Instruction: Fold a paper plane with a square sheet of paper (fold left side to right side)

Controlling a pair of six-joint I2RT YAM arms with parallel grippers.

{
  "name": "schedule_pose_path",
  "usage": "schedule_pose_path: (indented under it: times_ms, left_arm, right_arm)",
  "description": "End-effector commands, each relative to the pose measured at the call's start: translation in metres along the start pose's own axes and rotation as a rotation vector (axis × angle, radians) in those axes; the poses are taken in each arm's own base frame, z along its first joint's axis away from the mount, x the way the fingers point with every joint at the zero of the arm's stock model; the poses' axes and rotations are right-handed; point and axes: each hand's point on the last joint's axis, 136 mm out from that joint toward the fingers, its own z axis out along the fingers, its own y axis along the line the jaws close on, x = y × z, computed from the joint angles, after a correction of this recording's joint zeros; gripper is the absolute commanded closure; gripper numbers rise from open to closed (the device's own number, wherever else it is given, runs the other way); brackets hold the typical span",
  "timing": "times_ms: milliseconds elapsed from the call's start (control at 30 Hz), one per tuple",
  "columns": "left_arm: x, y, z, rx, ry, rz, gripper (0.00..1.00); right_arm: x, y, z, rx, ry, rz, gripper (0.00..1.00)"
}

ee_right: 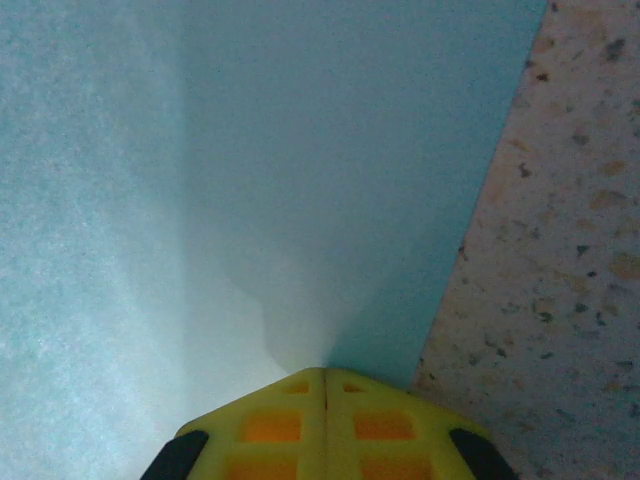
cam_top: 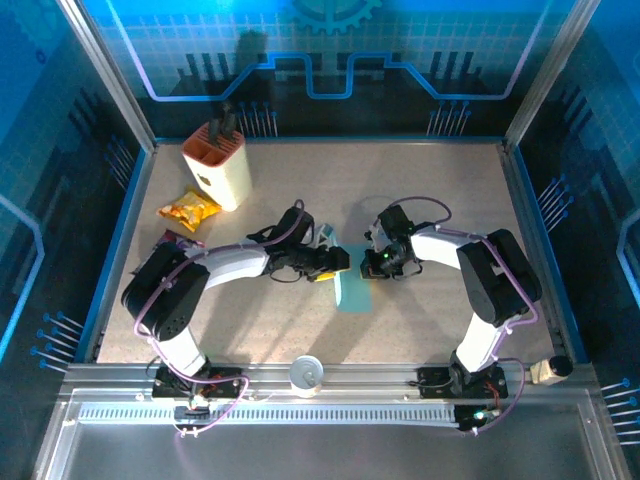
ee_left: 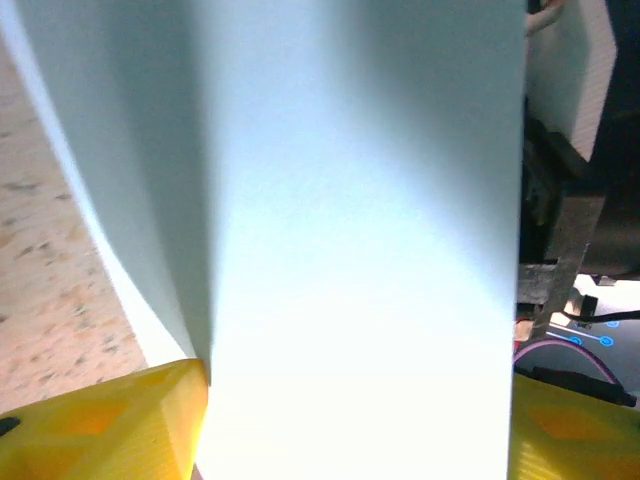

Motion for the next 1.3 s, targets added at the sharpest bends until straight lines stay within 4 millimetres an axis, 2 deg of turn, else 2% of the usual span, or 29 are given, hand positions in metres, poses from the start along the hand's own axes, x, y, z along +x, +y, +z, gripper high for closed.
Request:
schedule_pose_path:
  times_ms: [0,167,467,667,1033,1267]
  left_arm:
    - [0.000,-0.006,0.009,0.021,0.024,-0.006,0.33]
    - [0.000,-0.003,0.001,-0.018,0.003,0.012,0.31]
    - [0.000,-0.014,0.005,0.043,0.024,0.019,0.30]
    - [-0.003,-0.016,-0.006,0.020,-0.011,0.028,0.28]
    - [-0.004,0.022,-0.042,-0.106,-0.089,-0.049,0.28]
    - [0.001,0.044,-0.048,-0.213,-0.085,-0.069,0.37]
  right_arm:
    - [0.017,-0.010,0.008,0.037,0.044,0.028,1.00]
    - [0.017,-0.014,0.006,0.061,0.040,0.029,1.00]
    - [0.017,-0.013,0.007,0.052,0.039,0.032,1.00]
    - [0.017,-0.015,0.005,0.063,0.040,0.029,1.00]
    - [0.017,-0.019,0.003,0.081,0.040,0.025,1.00]
    - [0.017,-0.020,0.003,0.092,0.043,0.025,1.00]
